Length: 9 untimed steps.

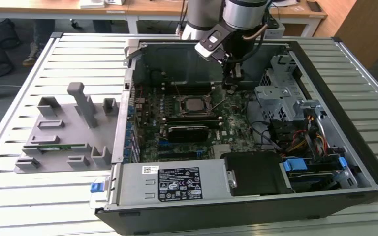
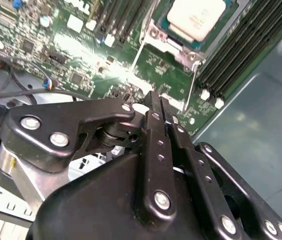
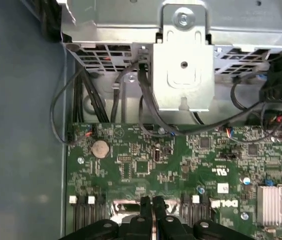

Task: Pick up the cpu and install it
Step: 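Close the cpu cover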

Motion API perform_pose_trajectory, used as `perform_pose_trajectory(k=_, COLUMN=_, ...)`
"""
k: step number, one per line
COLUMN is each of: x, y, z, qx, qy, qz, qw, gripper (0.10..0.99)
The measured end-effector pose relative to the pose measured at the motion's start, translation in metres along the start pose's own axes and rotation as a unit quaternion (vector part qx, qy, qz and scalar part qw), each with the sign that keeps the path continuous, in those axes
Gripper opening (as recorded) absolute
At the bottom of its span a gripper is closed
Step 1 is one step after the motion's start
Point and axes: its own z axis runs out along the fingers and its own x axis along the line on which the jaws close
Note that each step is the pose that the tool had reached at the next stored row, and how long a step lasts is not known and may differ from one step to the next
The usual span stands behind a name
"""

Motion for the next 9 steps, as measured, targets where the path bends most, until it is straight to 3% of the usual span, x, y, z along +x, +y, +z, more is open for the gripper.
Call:
perform_pose_trajectory(k=4, x=0.0021, y=0.0082, z=0.0011, qx=0.0, qy=0.0, qz=-0.001, qw=1.0, gripper=0.157)
perform_pose_trajectory(k=9, x=0.0025, y=0.0114, z=0.0033, qx=0.0001, qy=0.0003, qz=-0.015, qw=0.9999, gripper=0.157)
